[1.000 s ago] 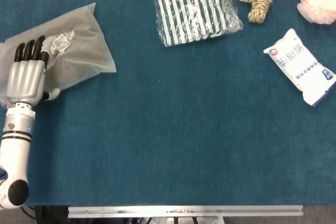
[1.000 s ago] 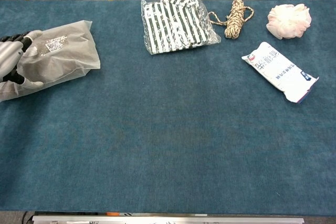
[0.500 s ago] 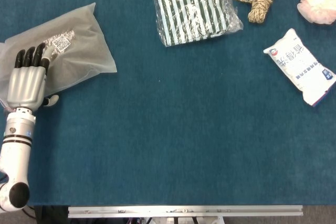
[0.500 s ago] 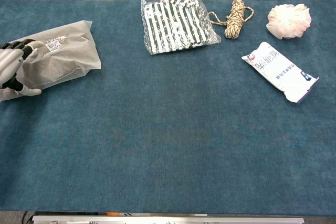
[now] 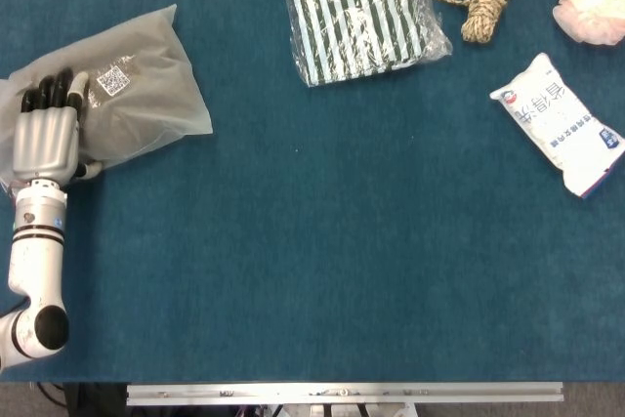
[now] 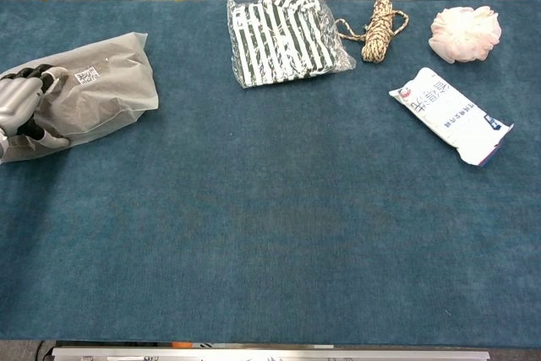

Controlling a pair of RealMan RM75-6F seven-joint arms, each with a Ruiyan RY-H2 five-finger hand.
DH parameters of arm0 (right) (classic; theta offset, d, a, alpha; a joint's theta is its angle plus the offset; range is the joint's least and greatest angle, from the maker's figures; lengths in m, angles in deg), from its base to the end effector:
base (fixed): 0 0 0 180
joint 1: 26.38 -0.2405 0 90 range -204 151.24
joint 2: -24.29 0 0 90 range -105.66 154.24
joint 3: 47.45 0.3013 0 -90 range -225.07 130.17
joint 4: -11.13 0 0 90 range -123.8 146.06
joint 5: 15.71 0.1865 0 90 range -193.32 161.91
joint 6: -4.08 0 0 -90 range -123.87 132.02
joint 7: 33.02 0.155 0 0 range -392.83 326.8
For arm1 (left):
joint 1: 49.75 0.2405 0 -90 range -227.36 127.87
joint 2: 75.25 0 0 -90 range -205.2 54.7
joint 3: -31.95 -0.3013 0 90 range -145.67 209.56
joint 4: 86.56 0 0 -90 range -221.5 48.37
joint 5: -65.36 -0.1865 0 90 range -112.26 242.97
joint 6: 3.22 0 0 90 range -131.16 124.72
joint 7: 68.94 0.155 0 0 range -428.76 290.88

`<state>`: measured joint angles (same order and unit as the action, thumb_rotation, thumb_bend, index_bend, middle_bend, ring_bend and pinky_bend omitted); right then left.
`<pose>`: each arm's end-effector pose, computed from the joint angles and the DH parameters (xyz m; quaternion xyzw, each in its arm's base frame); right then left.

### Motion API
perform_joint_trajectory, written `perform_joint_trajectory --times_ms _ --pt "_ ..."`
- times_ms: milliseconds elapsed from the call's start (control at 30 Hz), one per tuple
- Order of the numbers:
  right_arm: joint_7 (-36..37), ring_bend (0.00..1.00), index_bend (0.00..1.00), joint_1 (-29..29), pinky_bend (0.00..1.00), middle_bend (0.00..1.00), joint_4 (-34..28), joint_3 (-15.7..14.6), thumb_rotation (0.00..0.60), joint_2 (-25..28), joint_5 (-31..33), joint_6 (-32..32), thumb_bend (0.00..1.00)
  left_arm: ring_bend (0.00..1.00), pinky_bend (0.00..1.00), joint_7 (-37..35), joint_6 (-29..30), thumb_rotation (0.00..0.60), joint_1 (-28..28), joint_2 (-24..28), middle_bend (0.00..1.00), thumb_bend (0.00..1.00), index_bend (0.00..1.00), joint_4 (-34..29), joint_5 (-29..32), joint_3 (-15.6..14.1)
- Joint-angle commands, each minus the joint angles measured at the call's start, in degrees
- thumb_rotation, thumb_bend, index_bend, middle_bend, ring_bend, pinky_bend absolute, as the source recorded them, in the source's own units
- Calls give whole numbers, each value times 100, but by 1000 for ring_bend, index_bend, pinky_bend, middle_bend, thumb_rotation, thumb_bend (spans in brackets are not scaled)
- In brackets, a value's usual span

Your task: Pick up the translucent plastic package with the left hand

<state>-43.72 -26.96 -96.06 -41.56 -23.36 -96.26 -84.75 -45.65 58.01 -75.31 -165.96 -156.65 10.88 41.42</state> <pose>-0.3133 -0.1746 0.2949 0.5736 -0.3283 0.3198 0.6789 -0.3542 0.3302 0.0373 -0.6183 -0.4479 -0.2310 0.6031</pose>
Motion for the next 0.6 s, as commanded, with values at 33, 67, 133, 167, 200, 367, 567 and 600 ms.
perform_joint_trajectory --times_ms 33,67,133,167,200,367,567,600 --pt "35 360 311 14 598 391 -5 -2 600 19 6 -11 218 184 476 -497 -103 600 -63 -67 106 297 286 292 -219 108" --pt "45 359 311 17 598 391 -5 -3 600 24 9 -9 218 285 580 -629 -95 600 -64 -81 222 345 388 362 -301 114" --pt "52 359 311 16 598 391 -12 -8 600 31 7 -1 217 430 718 -934 -11 600 -53 -110 398 408 518 528 -541 106" --pt "54 360 311 15 598 391 -18 -8 600 35 2 1 218 507 796 -1095 -23 600 -58 -97 493 442 584 556 -614 121" --pt "60 360 311 13 598 391 -26 -9 600 37 -5 3 218 546 838 -1277 -19 600 -58 -76 539 461 617 573 -719 123" --pt "34 360 311 -17 597 391 -79 4 600 52 -28 21 217 693 975 -2338 -75 600 -43 212 718 527 732 553 -1356 18" --pt "-42 360 311 -116 598 391 -162 7 600 48 -159 106 218 754 1000 -3877 -100 600 -67 816 782 531 775 128 -2125 -54" --pt "-53 360 311 -135 598 391 -175 9 600 48 -192 114 218 758 1000 -4144 -83 600 -76 908 786 531 775 40 -2256 -70"
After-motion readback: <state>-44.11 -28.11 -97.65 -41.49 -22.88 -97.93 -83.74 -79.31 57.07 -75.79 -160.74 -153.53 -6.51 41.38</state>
